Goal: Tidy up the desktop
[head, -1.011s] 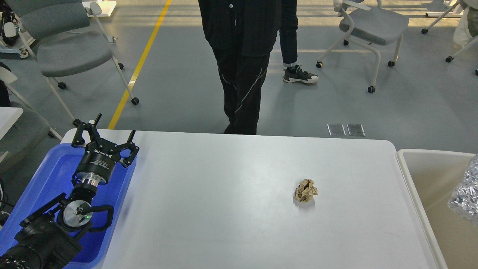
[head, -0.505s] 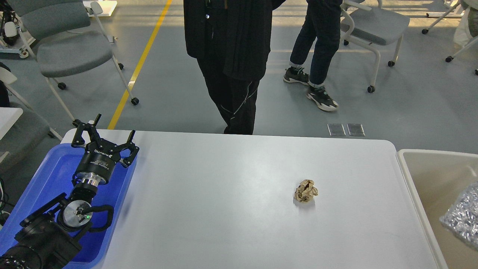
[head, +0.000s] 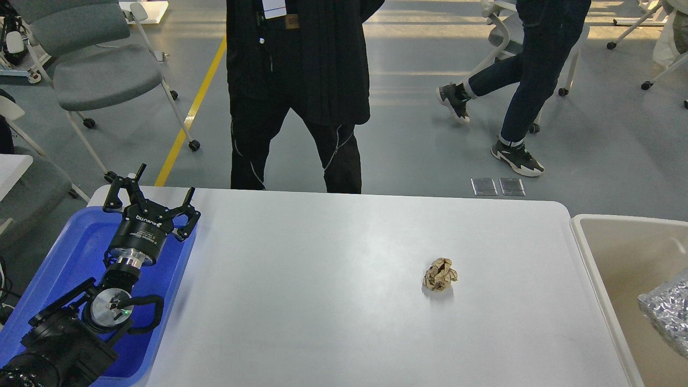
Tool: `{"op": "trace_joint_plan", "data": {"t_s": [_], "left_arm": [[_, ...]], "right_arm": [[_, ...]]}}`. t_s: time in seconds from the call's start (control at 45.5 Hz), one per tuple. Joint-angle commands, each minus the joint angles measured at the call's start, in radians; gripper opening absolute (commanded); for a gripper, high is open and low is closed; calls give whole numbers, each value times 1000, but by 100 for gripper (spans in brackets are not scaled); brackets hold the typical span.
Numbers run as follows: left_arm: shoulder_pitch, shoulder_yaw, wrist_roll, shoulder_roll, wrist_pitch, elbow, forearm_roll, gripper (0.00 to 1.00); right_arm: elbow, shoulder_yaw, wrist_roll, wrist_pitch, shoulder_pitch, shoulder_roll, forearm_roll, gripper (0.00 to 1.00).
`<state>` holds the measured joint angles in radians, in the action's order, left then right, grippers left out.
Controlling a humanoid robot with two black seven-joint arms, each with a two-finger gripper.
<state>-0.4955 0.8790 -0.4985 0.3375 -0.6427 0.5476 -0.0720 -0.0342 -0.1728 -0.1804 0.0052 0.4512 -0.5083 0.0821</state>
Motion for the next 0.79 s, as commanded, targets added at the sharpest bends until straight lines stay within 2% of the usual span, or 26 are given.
{"op": "trace_joint_plan", "data": {"t_s": [0.0, 0.066, 0.418, 0.44, 0.462, 0.505, 0.527, 0.549, 0.615, 0.769], "left_arm": [[0, 0, 0, 0, 0, 0, 0, 100], [0, 0, 0, 0, 0, 0, 0, 100], [0, 0, 0, 0, 0, 0, 0, 100], [0, 0, 0, 0, 0, 0, 0, 100], [0, 0, 0, 0, 0, 0, 0, 100], [0, 0, 0, 0, 0, 0, 0, 100], [0, 0, 0, 0, 0, 0, 0, 100], [0, 0, 0, 0, 0, 0, 0, 100], [0, 0, 0, 0, 0, 0, 0, 100], [0, 0, 0, 0, 0, 0, 0, 100]], "right_arm": [[11, -66, 24, -42, 21, 25, -16, 0], [11, -77, 36, -48, 23, 28, -16, 0], [11, -83, 36, -53, 24, 48, -18, 0], [11, -83, 35, -54, 24, 48, -16, 5], [11, -83, 35, -54, 24, 48, -16, 21], [13, -83, 33, -60, 24, 48, -16, 70], [14, -83, 32, -71, 24, 48, -16, 91], [14, -85, 32, -86, 24, 50, -16, 96], [16, -82, 30, -134, 24, 57, -16, 98], [16, -82, 30, -142, 24, 60, -16, 98]]}}
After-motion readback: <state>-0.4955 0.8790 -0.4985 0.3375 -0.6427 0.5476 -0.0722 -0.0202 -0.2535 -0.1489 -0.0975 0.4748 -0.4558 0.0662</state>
